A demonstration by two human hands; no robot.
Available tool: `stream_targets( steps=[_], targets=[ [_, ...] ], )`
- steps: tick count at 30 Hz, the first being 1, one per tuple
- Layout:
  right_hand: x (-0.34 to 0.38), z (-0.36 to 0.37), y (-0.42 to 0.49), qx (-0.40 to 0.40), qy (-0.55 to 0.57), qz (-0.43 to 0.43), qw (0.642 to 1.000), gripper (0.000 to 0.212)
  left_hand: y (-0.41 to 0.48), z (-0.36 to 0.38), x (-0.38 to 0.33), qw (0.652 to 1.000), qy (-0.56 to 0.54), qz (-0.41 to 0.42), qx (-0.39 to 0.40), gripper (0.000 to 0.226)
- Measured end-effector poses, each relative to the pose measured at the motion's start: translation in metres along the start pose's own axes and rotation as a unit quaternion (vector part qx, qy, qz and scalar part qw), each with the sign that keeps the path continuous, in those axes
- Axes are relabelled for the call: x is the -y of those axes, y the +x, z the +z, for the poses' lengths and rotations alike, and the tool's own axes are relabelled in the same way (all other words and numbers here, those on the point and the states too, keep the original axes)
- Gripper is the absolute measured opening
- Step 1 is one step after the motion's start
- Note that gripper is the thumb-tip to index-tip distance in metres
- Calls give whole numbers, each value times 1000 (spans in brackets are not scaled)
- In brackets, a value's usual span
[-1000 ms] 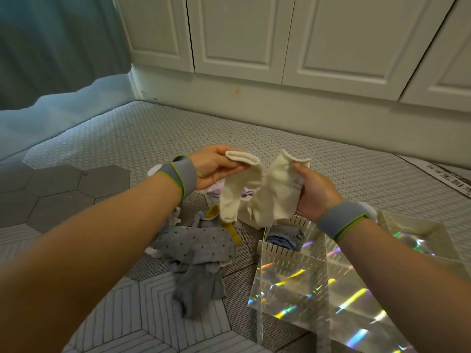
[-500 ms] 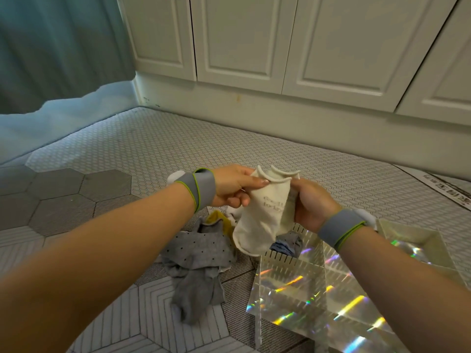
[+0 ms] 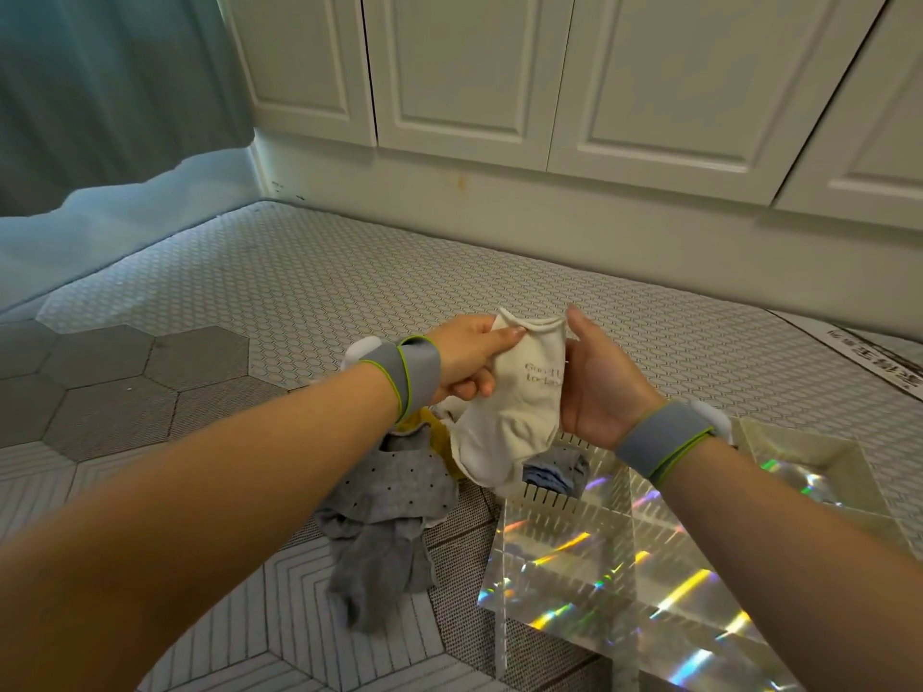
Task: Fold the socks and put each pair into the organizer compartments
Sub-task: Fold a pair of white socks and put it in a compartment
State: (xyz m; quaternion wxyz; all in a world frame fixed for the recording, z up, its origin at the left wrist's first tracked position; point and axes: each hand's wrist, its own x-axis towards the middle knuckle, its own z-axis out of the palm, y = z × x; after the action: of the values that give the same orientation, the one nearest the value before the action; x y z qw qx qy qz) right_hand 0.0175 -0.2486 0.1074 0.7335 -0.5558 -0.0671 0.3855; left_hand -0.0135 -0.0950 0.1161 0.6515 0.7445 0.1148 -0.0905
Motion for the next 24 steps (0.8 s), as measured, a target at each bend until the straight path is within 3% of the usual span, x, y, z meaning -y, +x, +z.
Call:
stream_targets(
  steps=[2,5,9,12,16,24],
  targets=[
    [-2,3,-1,8,-25,-23,999,57,2,1,0,1000,8,6,-14,17],
    [-7,5,1,-69,-116,-75,988,25,2,2,-1,998,50,9,-26,21],
    [-4,3,3,-122,-85,-94,984,15,6,-1,3,975,209,-12,-77,50],
    [4,2,0,-104,-22,-87,991,17,6,-3,10,978,203,3,-51,67],
    [12,-1,-5,-77,35,-66,994,28,-7,-3,12,988,123,-16,93,53],
    [14,-9,-4,-57,121,-63,989,47,-13,-7,30,984,73,-71,148,33]
  ],
)
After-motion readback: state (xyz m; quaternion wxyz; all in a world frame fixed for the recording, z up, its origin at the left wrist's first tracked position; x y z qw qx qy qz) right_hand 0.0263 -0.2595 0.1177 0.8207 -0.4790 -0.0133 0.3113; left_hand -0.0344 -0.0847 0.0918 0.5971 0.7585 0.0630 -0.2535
